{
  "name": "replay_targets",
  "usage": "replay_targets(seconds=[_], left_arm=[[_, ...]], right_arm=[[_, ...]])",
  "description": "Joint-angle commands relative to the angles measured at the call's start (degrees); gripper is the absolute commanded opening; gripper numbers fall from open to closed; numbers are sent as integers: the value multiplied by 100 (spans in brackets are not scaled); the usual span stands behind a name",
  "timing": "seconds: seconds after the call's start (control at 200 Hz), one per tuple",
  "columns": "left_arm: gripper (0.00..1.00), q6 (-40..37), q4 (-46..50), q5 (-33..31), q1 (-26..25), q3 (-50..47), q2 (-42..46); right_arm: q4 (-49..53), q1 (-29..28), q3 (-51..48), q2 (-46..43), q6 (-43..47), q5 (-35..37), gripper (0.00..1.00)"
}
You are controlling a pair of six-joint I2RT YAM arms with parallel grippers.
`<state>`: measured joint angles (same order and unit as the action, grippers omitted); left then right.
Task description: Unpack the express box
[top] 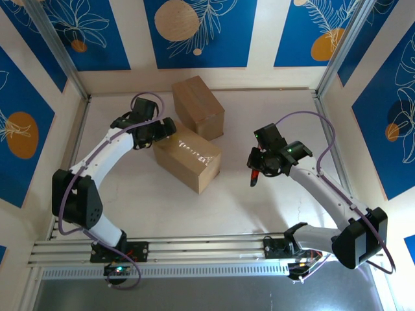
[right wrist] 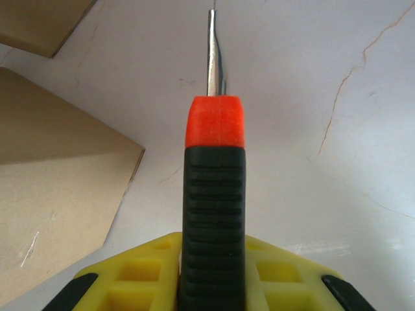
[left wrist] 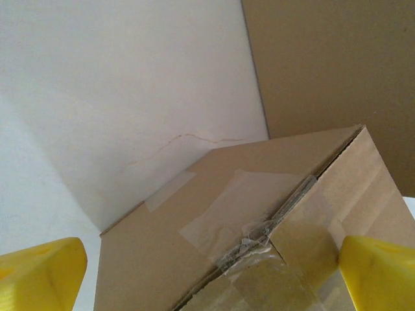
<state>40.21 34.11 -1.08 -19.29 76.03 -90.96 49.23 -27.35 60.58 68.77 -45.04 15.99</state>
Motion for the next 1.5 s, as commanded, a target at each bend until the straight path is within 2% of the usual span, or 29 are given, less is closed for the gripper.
replay_targets(seconds=[0.0, 0.33, 0.635, 0.97, 1.496], left_arm=[[100, -54, -148, -83, -103, 44, -126], [100, 53, -604, -103, -274, -298, 10], [100, 7, -667, -266, -268, -124, 186], [100, 58, -1172, 141, -260, -264, 50], [100, -185, -927, -217, -268, -578, -207]], right_arm=[[-52, 5, -93, -149, 43, -153, 0], [-97, -23, -126, -119, 14, -208, 0], [-299, -191, -44, 258, -9, -326, 0], [-403, -616, 355, 956, -15, -240, 0], [-405, -587, 1043, 1705, 272, -110, 0]])
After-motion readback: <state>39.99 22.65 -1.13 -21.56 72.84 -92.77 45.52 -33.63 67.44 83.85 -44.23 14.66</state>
